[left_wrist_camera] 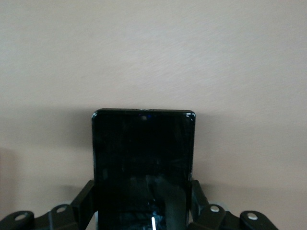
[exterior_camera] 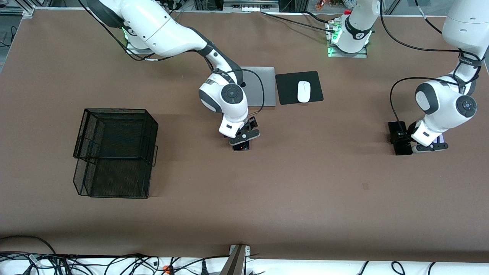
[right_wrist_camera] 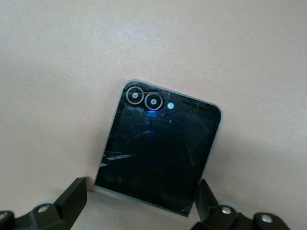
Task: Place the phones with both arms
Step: 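Grasp the tall black phone with the left gripper, then lower the phone into the basket while the left gripper moves the black phone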
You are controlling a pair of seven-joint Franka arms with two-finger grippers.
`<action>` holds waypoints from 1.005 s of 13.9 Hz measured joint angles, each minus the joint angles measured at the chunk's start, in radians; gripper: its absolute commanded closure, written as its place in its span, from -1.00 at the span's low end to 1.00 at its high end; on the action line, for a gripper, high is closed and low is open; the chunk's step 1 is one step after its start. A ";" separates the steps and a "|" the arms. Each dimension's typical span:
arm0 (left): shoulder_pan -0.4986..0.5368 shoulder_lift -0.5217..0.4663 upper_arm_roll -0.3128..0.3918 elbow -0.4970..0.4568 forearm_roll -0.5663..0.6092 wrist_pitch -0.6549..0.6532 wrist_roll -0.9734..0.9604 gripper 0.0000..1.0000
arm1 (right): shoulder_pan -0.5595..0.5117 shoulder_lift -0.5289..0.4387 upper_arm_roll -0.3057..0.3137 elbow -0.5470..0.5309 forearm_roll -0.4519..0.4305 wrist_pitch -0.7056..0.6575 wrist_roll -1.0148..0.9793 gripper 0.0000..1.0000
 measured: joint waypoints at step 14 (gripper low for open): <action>-0.121 0.022 -0.018 0.132 0.000 -0.128 -0.137 1.00 | -0.059 -0.057 -0.040 0.060 -0.025 -0.021 0.007 1.00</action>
